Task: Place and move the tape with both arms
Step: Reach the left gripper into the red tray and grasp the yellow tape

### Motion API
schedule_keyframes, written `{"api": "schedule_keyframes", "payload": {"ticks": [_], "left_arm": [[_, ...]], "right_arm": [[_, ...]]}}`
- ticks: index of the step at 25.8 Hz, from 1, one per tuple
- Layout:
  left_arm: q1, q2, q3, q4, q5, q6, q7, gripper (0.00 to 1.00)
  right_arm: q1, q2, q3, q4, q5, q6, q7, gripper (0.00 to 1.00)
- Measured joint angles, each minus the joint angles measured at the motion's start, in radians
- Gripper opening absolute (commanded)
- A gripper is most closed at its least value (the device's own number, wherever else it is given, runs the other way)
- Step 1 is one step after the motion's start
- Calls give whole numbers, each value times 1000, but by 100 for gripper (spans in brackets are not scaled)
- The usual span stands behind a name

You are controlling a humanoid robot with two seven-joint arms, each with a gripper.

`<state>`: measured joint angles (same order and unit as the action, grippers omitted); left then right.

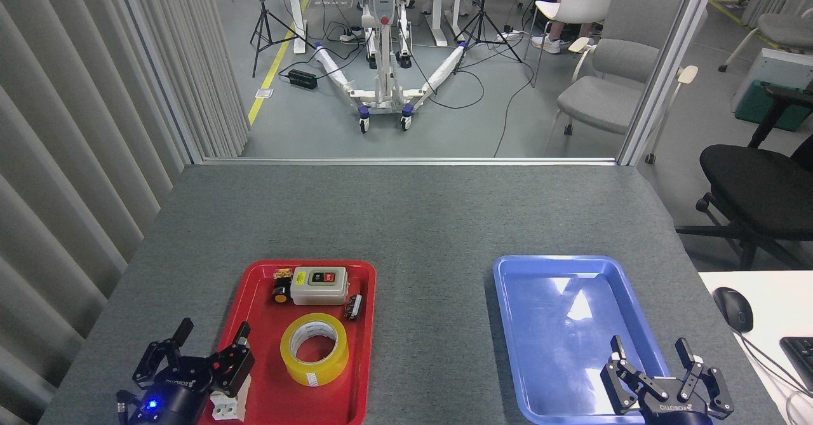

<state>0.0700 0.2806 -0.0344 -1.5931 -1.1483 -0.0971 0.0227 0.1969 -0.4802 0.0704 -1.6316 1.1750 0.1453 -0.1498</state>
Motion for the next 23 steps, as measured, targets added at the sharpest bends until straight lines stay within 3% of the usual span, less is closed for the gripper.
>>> {"api": "schedule_keyframes", "payload": {"ticks": [2, 7, 11, 13, 17, 20, 23], "left_arm": [[-24, 4, -8, 3, 20, 2, -60, 100], [-181, 45, -109, 24, 70, 14, -426, 99], [-307, 101, -234, 74, 96, 53, -603, 99], [-361, 129, -307, 120, 143, 86, -659, 99], [-433, 169, -384, 189, 353, 168, -721, 99], [-469, 178, -403, 216, 430, 200, -788, 82], [-488, 178, -409, 232, 455, 222, -877, 80]], "right_arm": [[1, 0, 1, 0, 0, -1, 0, 100], [6, 0, 2, 2, 0, -1, 0, 100], [7, 0, 1, 2, 1, -3, 0, 100], [7, 0, 1, 3, 2, -4, -1, 100], [7, 0, 2, 4, 3, -6, -1, 100], [7, -1, 2, 4, 3, -6, -1, 100], [8, -1, 3, 4, 4, -7, -1, 100]]}}
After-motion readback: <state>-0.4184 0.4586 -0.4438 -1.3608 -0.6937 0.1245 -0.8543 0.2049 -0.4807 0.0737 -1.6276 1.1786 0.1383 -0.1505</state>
